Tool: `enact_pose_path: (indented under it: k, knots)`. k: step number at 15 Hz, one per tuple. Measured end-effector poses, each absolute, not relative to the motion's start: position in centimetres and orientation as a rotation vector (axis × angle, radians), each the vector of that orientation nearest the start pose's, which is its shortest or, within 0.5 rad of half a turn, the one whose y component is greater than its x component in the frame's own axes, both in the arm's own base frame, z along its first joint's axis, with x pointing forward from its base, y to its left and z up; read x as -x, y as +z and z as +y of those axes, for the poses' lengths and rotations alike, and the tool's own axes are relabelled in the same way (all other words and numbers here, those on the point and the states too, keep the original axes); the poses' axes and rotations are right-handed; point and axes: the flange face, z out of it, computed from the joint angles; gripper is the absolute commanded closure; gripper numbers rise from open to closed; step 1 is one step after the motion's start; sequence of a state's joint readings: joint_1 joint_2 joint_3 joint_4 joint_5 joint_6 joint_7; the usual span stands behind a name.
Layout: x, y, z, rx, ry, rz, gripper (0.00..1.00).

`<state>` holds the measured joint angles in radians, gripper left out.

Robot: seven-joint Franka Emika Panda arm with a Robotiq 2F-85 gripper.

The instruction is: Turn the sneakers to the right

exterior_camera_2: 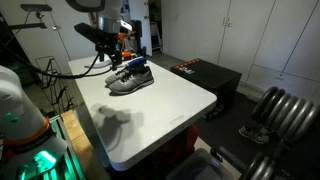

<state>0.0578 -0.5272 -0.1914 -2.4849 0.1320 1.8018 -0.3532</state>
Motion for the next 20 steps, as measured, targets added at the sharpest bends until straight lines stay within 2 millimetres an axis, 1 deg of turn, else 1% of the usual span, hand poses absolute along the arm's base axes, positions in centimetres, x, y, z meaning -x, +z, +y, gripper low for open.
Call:
enact_pose_path:
  k: [8, 10, 11, 13, 16, 18, 20]
  knots:
    - [-36.8, 45.8, -4.1, 2.869, 0.161, -0.304, 0.0]
    - [-37.1, 46.2, -3.8, 2.877, 0.153, -0.313, 0.0]
    - [-37.6, 46.6, -3.4, 2.889, 0.149, -0.304, 0.0]
    - [-39.3, 47.9, -1.9, 2.928, 0.141, -0.256, 0.0]
    - [-42.6, 49.3, 0.9, 2.99, 0.145, -0.147, 0.0]
    - [-44.9, 49.3, 2.7, 3.03, 0.164, -0.073, 0.0]
    - [-47.0, 48.7, 4.2, 3.062, 0.185, -0.034, 0.0]
